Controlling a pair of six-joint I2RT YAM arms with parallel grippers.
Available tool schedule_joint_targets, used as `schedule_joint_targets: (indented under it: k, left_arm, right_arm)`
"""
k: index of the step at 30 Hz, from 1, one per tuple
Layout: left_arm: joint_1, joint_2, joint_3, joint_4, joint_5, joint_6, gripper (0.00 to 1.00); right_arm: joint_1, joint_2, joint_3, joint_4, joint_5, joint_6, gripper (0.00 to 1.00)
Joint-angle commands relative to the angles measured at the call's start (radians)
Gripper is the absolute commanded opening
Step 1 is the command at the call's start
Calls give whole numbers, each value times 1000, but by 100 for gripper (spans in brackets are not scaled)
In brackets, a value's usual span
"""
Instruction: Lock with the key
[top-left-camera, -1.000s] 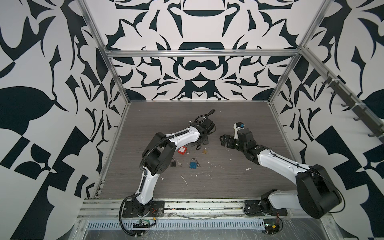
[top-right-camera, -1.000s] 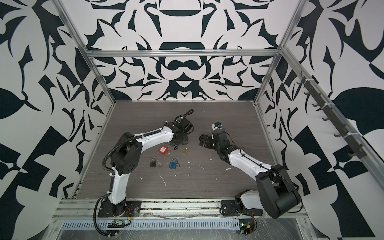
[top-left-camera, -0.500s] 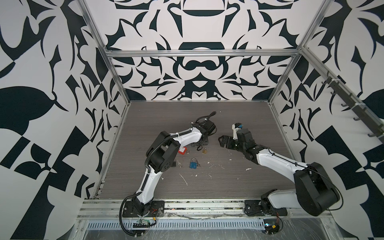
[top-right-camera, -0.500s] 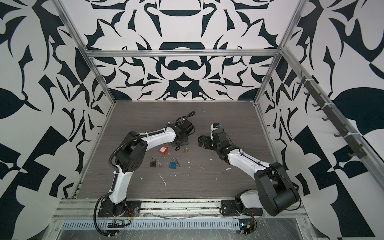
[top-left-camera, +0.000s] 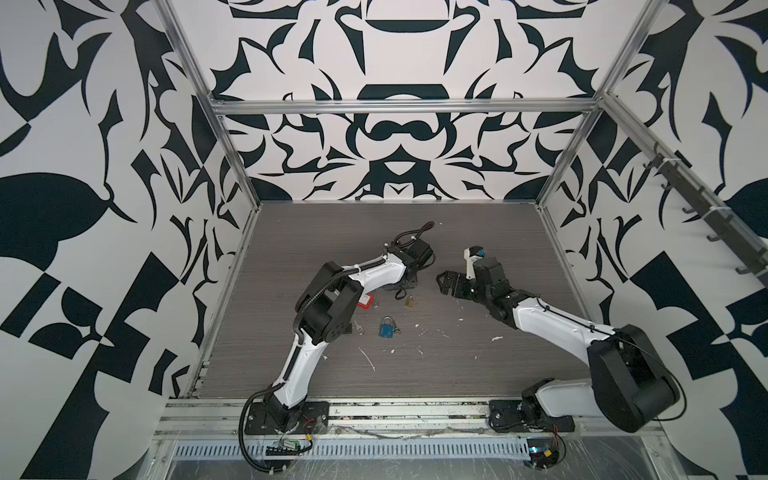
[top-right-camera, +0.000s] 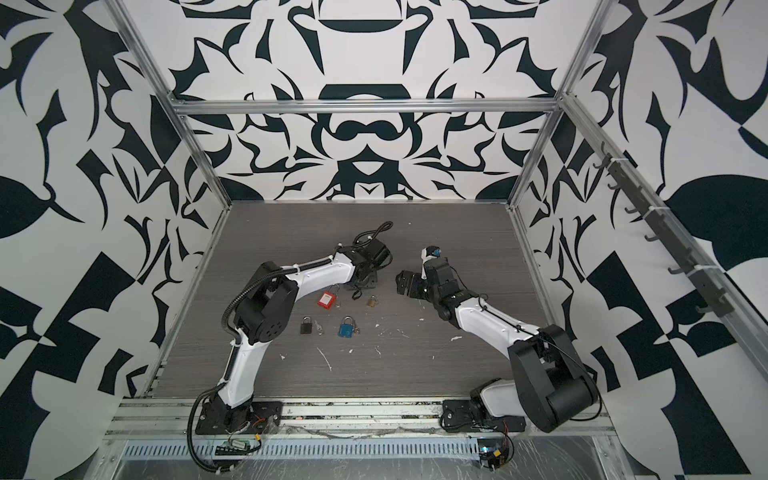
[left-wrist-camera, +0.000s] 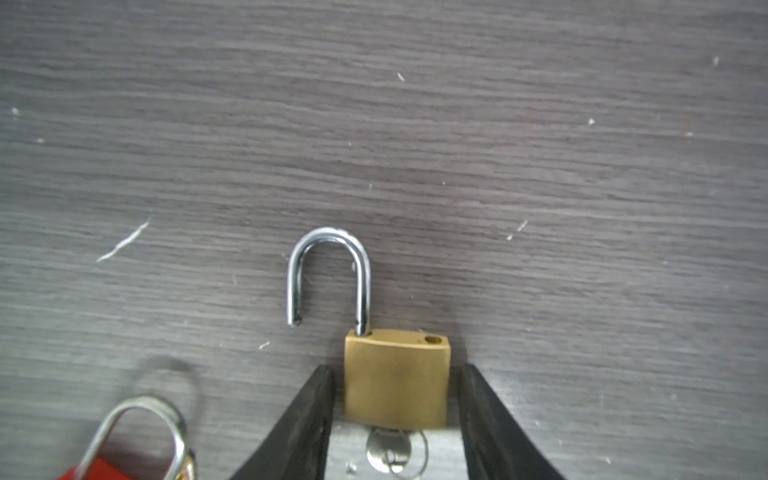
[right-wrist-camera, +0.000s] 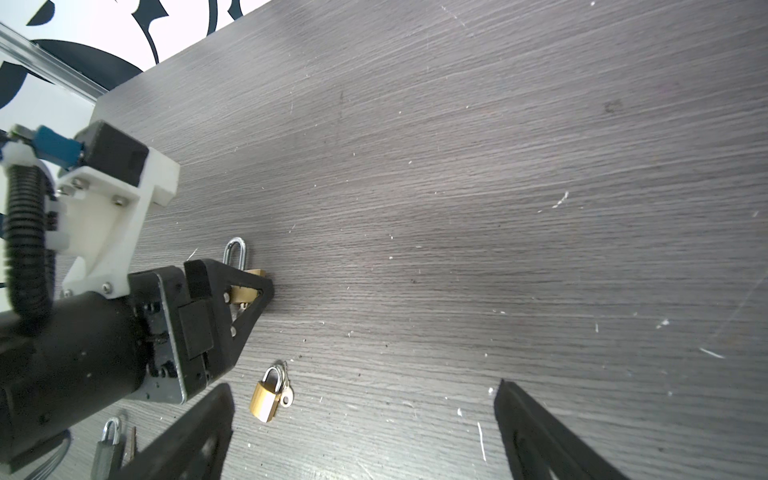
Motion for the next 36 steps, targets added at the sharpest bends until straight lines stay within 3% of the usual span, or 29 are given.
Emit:
schedule_joint_targets:
  k: [1, 4, 15, 17, 22, 29, 36]
  left_arm:
    - [1, 46, 19, -40, 9, -3, 49]
    - [5, 52, 21, -39, 19, 4, 42]
    - [25, -17, -18, 37, 35, 91, 0]
    - [25, -59, -38, 85, 39, 144, 0]
    - [25, -212, -125, 285, 92, 358, 0]
    - [30, -445, -325, 563, 238, 824, 0]
    - [40, -702, -655, 834, 533, 1263, 0]
  right_arm:
    - [-3, -8, 34, 14, -2, 11, 99]
    - [-3, -7, 36, 12, -3, 12, 99]
    - [-3, -6, 81, -48, 22, 20, 99]
    - [-2, -11, 106, -76, 39, 22, 100]
    - [-3, -74, 138, -88, 83, 18, 99]
    - [-13, -198, 167, -101, 77, -45, 100]
    - [-29, -264, 229, -161, -80, -110, 99]
